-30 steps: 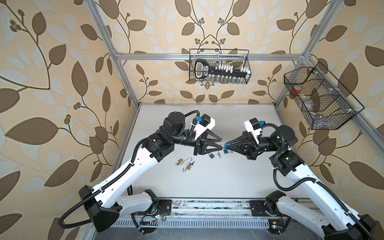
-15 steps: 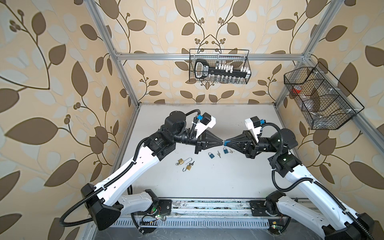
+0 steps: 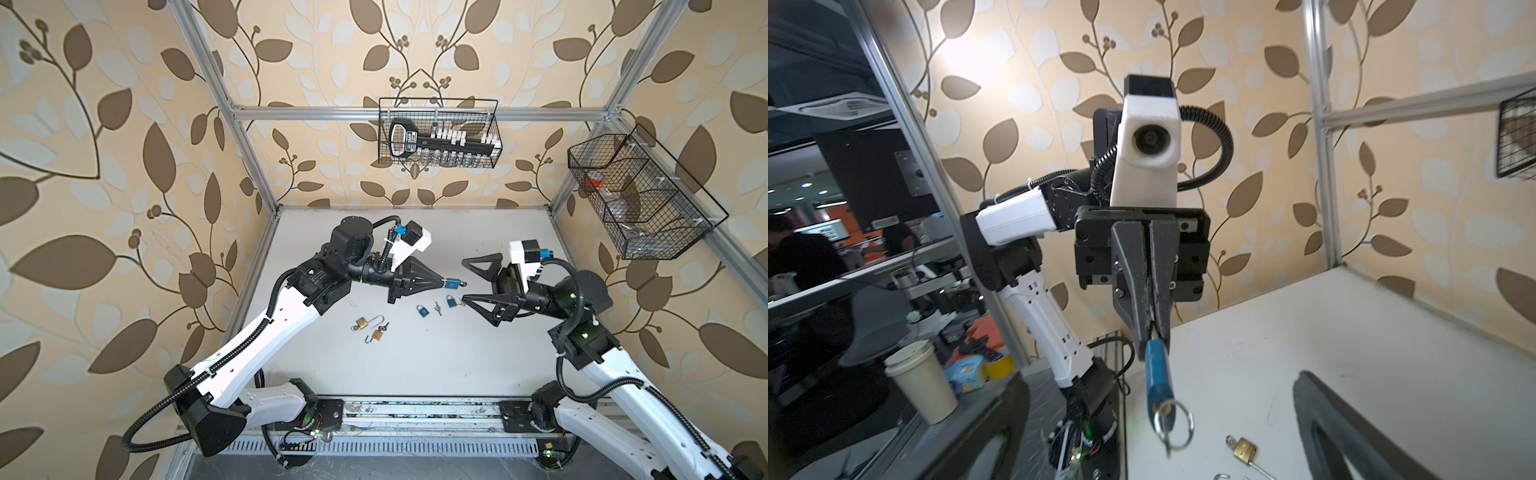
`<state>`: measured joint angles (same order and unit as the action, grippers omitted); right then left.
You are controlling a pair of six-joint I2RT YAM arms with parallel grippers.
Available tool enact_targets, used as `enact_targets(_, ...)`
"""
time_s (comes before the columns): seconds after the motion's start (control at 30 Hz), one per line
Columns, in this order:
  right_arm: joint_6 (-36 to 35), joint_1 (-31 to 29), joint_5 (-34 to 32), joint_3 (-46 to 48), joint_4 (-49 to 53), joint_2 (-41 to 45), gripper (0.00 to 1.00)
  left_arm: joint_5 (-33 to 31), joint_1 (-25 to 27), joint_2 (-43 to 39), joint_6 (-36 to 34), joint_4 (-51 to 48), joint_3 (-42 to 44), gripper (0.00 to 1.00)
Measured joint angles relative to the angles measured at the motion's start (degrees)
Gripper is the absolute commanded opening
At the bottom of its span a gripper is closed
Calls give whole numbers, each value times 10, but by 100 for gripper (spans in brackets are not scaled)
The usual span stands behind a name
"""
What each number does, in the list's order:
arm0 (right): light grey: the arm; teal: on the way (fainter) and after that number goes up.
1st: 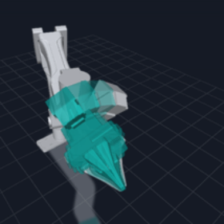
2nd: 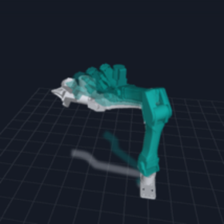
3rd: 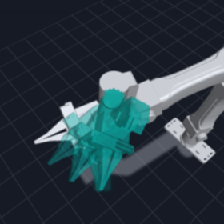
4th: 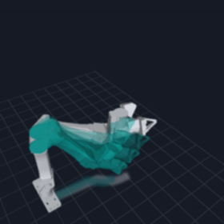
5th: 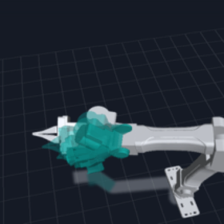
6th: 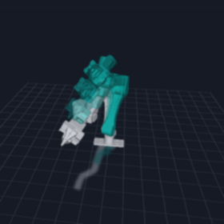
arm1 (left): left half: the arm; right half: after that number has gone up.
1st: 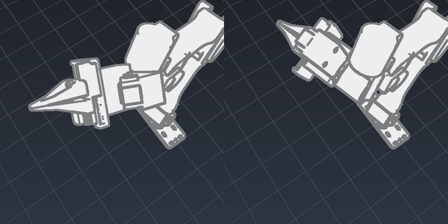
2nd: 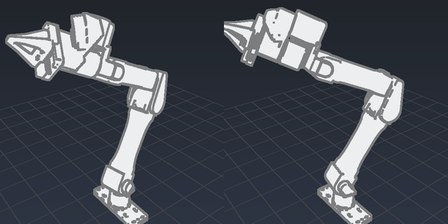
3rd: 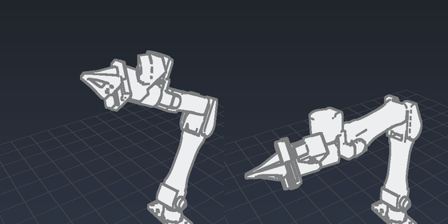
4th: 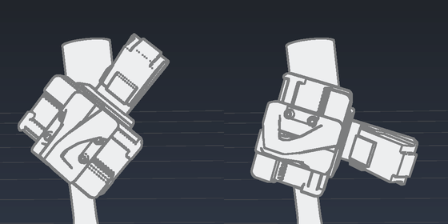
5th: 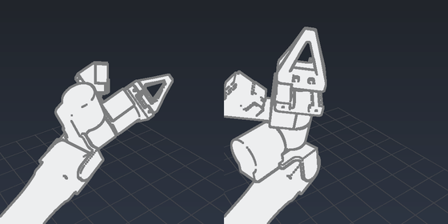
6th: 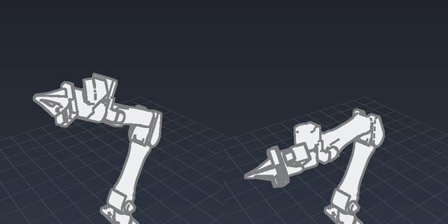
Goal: Lock with the key
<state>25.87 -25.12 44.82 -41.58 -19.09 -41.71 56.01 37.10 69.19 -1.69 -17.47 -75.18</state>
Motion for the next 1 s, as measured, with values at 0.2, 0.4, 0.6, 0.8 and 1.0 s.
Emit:
enact_targets(0.2,-19,3,-66,-10,65,9,59,19,-16,9,-7,-29,-18,0)
enact_targets(0.4,-12,4,20,-22,80,-46,60,41,-20,27,-10,-49,-25,0)
enact_targets(0.6,-3,4,35,-27,85,-48,53,53,-20,28,-15,-55,-25,0)
enact_targets(0.8,16,4,40,-28,71,-48,39,55,-20,28,-16,-55,-25,0)
enact_targets(1.0,33,4,48,-28,54,-47,25,56,-20,28,-26,-62,-25,0)
